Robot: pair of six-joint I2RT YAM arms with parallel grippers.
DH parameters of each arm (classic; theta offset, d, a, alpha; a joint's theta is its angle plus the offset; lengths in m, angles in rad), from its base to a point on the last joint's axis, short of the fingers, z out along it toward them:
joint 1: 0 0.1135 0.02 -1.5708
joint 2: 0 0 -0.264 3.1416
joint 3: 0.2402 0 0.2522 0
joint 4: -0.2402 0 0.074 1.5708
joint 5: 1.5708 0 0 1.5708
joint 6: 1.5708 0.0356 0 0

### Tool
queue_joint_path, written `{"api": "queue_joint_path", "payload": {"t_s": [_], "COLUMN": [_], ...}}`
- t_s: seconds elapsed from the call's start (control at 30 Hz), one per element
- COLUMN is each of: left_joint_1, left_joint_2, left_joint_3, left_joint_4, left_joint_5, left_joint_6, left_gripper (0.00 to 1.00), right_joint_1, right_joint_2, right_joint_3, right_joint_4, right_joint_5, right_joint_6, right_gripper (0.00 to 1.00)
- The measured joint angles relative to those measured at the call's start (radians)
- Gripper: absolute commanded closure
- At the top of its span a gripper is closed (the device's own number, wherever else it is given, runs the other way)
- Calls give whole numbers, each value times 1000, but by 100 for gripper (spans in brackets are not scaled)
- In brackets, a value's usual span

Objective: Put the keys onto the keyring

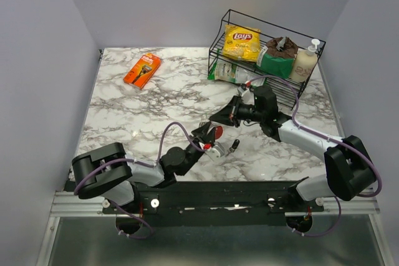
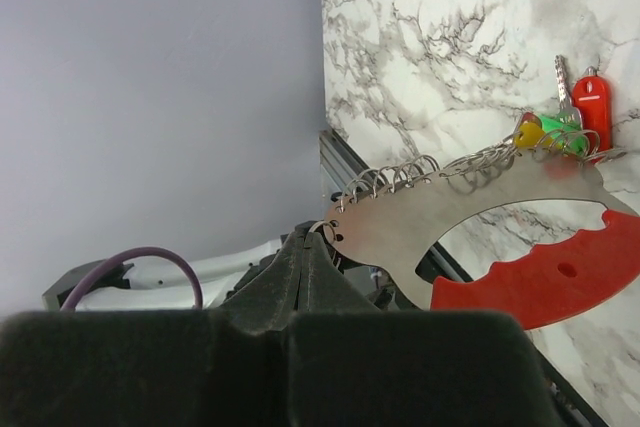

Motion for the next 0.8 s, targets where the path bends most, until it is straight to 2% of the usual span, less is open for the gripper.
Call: {"api": "queue_joint_path", "payload": {"t_s": [0.13, 0.17, 0.4, 0.43, 0.5, 0.63, 0.73, 0.77, 0.8], "left_joint_1": [0, 0, -2, -1, 2, 16, 35, 43, 54], "left_joint_2": [18, 26, 88, 94, 105, 106, 84, 73, 53], "left_joint_3": [8, 12, 46, 50, 56, 59, 51, 45, 35], "left_joint_4": [5, 8, 39, 40, 44, 48, 48, 48, 43], "left_joint_5": [-21, -28, -91, -97, -103, -95, -63, -50, -33], "left_joint_6": [0, 2, 18, 19, 14, -20, -62, -76, -97], "left_gripper": [64, 69, 83, 86, 100, 100, 100, 100, 100], "right_joint_1": [0, -1, -8, -9, -11, -13, -13, -13, -13], "right_joint_2": [0, 0, 0, -1, -1, -1, -1, -1, -2], "right_joint_3": [-9, -12, -21, -23, -26, -29, -29, -29, -29], "right_joint_4": [10, 12, 14, 14, 14, 30, 51, 61, 70], "right_joint_5": [0, 0, 22, 28, 34, 39, 37, 34, 26], "right_joint_6": [5, 8, 8, 7, 8, 9, 10, 9, 8], "right_gripper": [100, 99, 100, 100, 100, 99, 83, 68, 61]}}
